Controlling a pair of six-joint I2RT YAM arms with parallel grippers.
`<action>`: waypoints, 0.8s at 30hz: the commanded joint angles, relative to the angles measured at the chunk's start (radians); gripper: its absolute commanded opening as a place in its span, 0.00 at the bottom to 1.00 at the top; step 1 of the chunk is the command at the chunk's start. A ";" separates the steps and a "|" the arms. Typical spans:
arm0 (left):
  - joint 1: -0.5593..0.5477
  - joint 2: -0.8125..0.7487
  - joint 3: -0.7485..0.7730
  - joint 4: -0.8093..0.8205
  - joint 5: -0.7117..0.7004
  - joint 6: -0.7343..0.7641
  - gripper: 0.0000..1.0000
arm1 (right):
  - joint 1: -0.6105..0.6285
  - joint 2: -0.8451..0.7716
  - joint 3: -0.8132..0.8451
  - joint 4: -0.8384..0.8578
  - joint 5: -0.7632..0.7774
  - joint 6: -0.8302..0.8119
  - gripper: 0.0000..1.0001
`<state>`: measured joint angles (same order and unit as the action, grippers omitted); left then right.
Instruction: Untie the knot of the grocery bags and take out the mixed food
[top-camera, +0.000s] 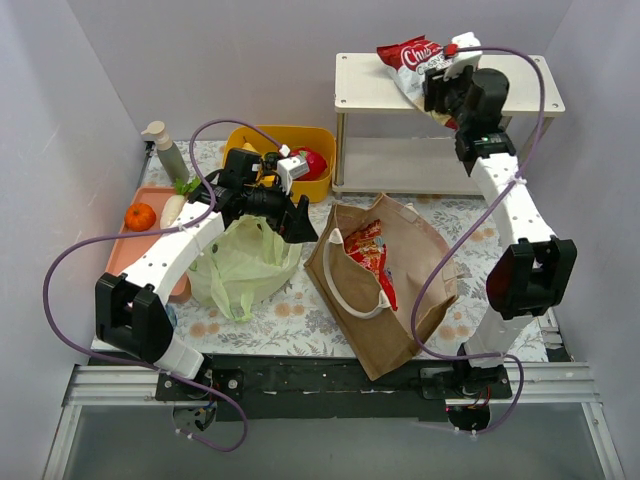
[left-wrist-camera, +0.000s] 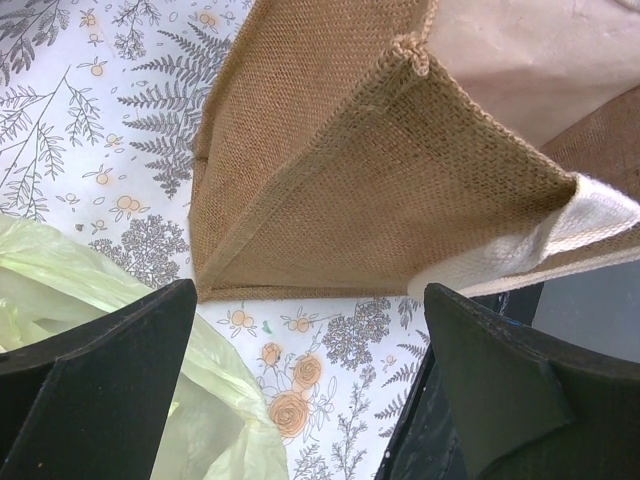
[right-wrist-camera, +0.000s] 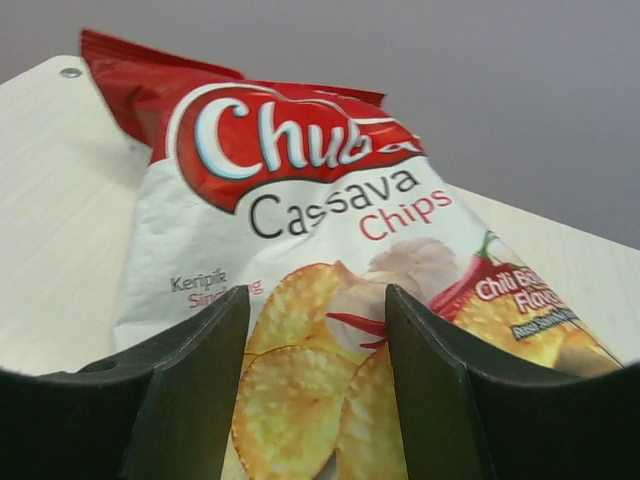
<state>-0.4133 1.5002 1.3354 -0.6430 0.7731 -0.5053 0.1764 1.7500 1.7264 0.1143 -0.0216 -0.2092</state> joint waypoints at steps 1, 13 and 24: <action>0.007 0.012 0.045 0.013 0.005 0.014 0.98 | -0.104 0.018 0.079 -0.015 -0.144 0.080 0.65; 0.007 -0.009 -0.007 0.002 0.009 0.005 0.98 | -0.072 0.219 0.416 0.113 -0.256 0.202 0.74; 0.007 0.003 0.045 -0.053 -0.040 0.043 0.98 | 0.058 0.364 0.575 0.052 -0.019 0.088 0.82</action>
<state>-0.4133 1.5223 1.3392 -0.6792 0.7586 -0.4950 0.2256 2.1498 2.2925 0.1802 -0.2020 -0.0494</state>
